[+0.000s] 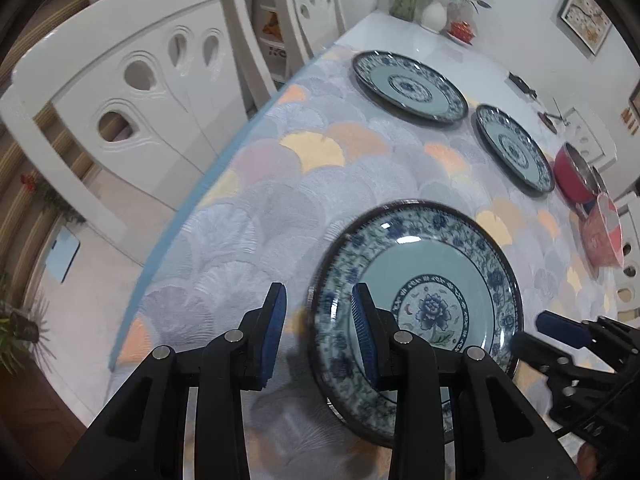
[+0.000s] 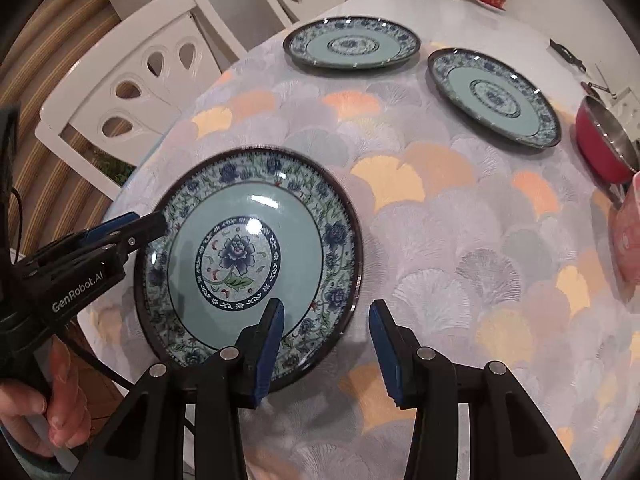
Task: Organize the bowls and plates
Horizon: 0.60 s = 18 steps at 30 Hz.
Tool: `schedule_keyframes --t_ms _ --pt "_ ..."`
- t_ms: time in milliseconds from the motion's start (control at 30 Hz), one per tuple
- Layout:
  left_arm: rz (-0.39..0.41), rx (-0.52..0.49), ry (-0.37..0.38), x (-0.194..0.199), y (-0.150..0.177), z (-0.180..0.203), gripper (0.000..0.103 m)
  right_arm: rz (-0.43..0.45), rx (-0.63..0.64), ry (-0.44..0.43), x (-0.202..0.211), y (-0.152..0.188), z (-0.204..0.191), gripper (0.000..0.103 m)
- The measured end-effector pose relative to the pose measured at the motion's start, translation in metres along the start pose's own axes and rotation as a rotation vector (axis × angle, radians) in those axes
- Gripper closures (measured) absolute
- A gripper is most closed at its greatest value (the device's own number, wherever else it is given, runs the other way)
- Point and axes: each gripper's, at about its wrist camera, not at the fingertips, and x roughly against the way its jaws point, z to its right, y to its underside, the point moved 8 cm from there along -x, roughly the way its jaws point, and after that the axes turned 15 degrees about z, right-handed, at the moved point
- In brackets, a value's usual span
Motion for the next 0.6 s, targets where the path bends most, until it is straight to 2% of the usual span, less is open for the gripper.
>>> schedule_keyframes --t_ms 267,533,600 --pt "0.106 -0.006 0.018 0.026 -0.043 0.002 0.072 0.079 -0.042 0.003 0.038 -0.032 0.017 0.060" --pt "0.214 -0.029 0.108 0.036 -0.107 0.036 0.071 0.202 -0.056 0.022 0.069 -0.098 0.033 0.058" --pt "0.229 -0.031 0.120 0.034 -0.121 0.041 0.068 0.229 -0.049 0.033 0.072 -0.116 0.038 0.057"
